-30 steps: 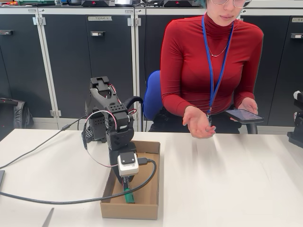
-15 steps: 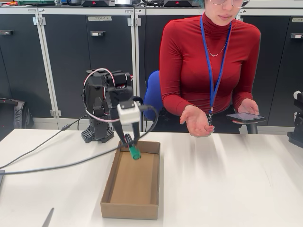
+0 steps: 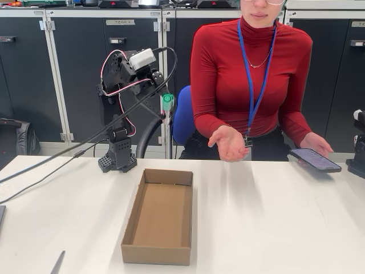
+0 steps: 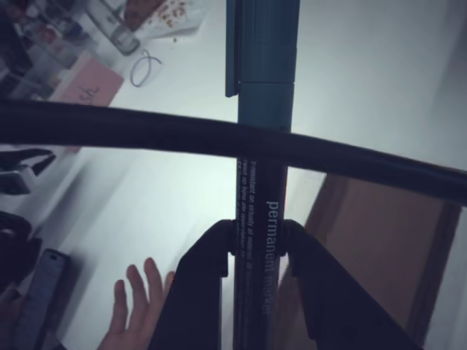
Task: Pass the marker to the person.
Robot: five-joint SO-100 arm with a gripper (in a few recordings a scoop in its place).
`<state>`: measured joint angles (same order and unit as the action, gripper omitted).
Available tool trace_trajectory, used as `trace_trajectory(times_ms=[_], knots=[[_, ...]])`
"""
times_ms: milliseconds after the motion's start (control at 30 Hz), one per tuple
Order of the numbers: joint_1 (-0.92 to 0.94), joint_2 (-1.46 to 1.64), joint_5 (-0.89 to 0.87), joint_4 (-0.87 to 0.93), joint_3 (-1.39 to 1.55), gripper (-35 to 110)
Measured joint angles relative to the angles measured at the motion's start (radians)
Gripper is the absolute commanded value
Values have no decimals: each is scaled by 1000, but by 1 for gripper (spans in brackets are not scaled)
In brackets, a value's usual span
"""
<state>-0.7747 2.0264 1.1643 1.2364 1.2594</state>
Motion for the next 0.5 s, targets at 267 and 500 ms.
trace_trajectory(times_ms=[267, 500], knots=[[-183, -23, -71, -176, -74, -5], [-388, -81, -172, -301, -169, -5]])
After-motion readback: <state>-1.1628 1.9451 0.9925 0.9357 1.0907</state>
